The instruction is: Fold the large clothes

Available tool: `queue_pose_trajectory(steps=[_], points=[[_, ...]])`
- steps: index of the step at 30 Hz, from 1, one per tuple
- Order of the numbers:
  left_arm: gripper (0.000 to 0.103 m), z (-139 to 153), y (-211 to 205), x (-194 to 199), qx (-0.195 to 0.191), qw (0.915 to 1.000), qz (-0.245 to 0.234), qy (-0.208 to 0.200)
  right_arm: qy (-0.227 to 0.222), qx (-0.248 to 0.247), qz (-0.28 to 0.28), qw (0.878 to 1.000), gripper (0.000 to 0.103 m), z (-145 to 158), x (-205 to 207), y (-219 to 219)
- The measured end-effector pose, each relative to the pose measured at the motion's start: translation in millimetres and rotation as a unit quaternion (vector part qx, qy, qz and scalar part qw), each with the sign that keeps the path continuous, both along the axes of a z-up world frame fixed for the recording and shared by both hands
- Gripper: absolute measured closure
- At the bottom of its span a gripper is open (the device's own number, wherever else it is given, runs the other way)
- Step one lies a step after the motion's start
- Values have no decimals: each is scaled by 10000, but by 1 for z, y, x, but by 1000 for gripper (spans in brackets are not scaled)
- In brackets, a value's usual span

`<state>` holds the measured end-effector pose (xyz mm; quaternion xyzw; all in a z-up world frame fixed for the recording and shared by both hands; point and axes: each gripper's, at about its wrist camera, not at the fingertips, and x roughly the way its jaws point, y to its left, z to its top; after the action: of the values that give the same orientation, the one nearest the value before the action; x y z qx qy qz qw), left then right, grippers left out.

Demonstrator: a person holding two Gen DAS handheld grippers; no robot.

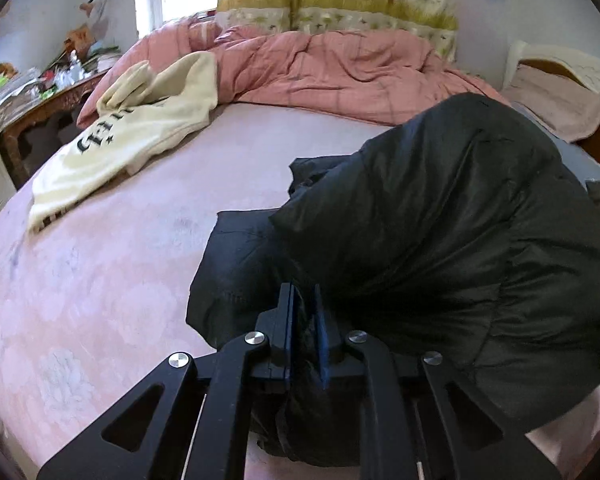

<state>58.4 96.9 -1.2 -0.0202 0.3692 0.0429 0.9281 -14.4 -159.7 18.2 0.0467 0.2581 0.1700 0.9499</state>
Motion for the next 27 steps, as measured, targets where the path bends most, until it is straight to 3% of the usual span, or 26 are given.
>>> queue_pose_trajectory(steps=[3,6,7,9,12,14,18,21,23,25,26,27], points=[[90,20,1,-16,-178,9980,-166,-590,-101,-28,-39,9999,24,3,-2,2],[77,51,-4,-38,-145,9902,-295,-1361,-114,-211,3,9997,40,5,1,5],[71,64,-7,-43,-150,9884,-323,-1479,-103,-217,44,9997,44,7,2,6],[70,82,-13,-47,-33,9874,-332,-1546,-26,-99,123,9999,48,10,4,4],[71,102,-14,-54,-306,9764,-657,-2036,84,94,256,9996,48,9,7,0],[69,106,-20,-42,-342,9770,-870,-1918,140,77,415,9990,48,9,8,0],[90,75,-20,9,-294,9893,-884,-1122,148,-74,560,9983,48,11,6,-1],[92,37,-4,36,-458,9946,-792,-483,-177,-34,366,9992,48,30,6,-6],[92,24,4,39,-565,9954,-710,-306,-489,160,235,9984,48,49,6,-11],[92,16,3,36,-392,9970,-647,-174,-512,411,218,9976,48,58,14,-13],[92,10,3,35,-343,9977,-584,-94,-381,478,244,9978,53,58,23,-11],[92,6,4,34,-338,9980,-532,-35,-228,494,289,9981,82,55,31,-7]])
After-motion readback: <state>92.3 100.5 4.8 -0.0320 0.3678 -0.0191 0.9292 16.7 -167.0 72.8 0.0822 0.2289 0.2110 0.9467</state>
